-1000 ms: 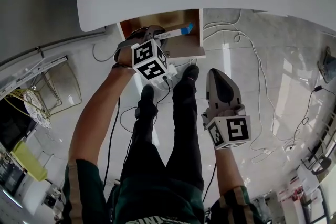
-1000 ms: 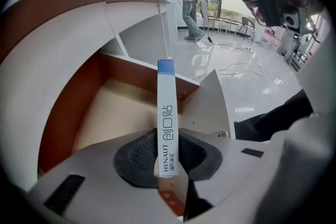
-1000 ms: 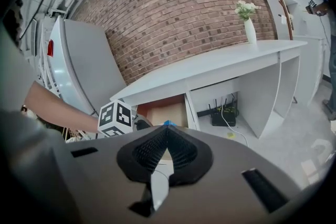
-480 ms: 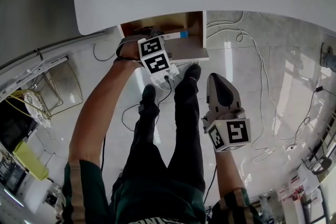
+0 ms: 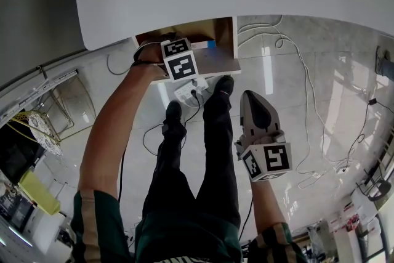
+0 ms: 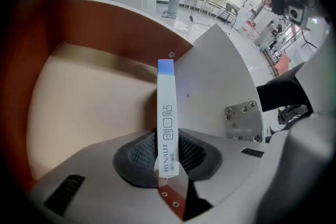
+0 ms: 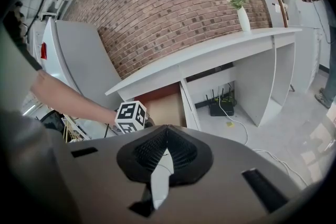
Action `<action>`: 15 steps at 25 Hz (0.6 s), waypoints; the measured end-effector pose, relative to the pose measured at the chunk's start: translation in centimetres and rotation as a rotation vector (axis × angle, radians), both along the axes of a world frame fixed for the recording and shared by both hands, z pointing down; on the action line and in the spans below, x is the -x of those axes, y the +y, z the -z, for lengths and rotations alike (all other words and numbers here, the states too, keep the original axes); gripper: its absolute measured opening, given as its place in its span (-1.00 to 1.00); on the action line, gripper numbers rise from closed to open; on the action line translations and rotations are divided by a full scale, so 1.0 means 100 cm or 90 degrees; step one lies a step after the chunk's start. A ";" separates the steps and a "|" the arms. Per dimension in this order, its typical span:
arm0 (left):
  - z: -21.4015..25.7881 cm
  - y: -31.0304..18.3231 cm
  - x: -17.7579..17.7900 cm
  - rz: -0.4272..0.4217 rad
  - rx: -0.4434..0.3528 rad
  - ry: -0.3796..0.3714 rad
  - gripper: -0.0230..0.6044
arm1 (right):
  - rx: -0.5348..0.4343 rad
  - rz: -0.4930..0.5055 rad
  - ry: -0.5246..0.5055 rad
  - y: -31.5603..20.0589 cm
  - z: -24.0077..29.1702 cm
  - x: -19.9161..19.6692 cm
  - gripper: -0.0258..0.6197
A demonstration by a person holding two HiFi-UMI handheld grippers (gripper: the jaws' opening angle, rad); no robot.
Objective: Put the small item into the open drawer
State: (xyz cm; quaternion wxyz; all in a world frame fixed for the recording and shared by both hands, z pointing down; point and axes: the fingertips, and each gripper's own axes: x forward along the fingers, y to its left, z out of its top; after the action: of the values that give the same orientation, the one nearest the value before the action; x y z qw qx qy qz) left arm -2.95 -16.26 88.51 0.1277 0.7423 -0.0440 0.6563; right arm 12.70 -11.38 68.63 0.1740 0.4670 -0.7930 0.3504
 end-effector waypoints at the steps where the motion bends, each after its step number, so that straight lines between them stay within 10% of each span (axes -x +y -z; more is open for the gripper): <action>1: -0.001 0.001 -0.001 -0.003 0.009 0.002 -0.65 | 0.001 0.001 0.000 0.000 0.000 -0.001 -0.85; 15: -0.007 -0.012 0.002 0.004 -0.038 -0.004 -0.56 | 0.017 -0.008 -0.001 0.003 -0.006 -0.005 -0.85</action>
State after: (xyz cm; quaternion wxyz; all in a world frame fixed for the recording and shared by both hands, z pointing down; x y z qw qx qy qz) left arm -3.16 -17.45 89.16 0.1074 0.7434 -0.0658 0.6569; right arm 13.18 -11.04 69.24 0.1771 0.4692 -0.7856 0.3624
